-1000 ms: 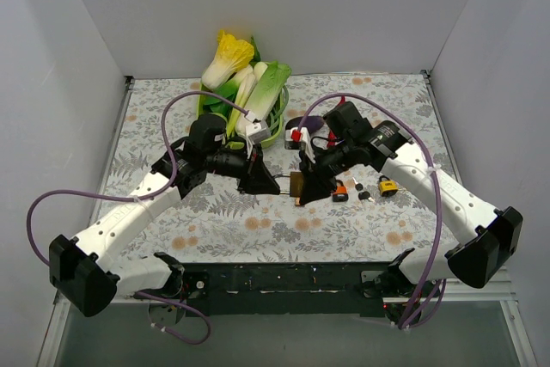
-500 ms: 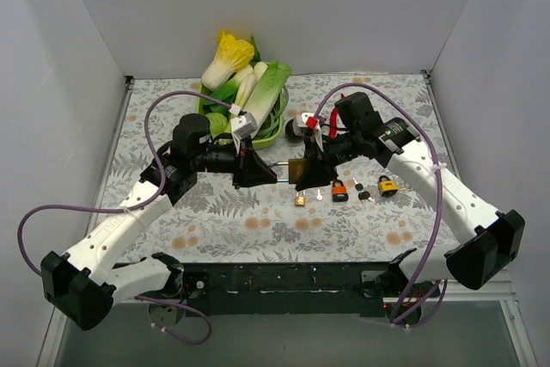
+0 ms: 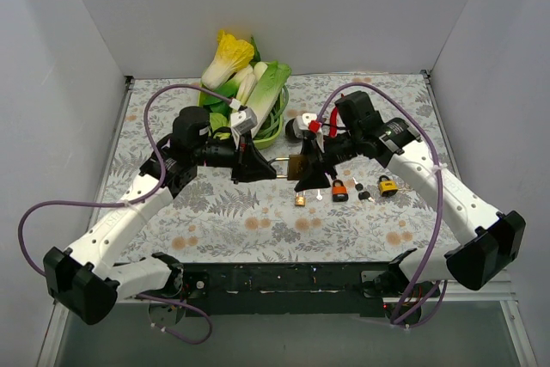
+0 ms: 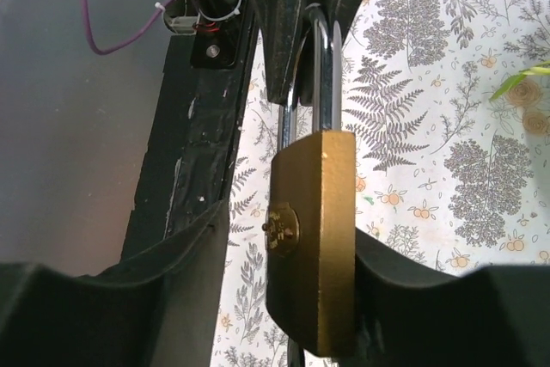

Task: Lock with the key
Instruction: Lock the lock.

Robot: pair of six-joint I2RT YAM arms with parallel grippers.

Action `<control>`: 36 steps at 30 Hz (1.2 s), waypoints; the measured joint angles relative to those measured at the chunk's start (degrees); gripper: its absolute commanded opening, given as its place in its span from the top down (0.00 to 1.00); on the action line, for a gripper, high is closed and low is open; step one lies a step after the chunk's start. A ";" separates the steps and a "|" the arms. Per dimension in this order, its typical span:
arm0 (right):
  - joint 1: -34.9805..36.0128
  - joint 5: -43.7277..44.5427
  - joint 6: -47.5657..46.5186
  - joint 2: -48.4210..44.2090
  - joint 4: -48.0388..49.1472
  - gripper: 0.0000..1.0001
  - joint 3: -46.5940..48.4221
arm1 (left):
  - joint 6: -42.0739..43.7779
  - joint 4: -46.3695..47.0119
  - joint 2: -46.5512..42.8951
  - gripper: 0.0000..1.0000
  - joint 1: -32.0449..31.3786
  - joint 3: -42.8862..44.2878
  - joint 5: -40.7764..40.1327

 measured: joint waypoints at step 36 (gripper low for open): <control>-4.85 -1.70 64.87 1.27 64.19 0.99 -16.24 | -46.49 47.45 -0.07 0.31 14.03 -14.97 -0.07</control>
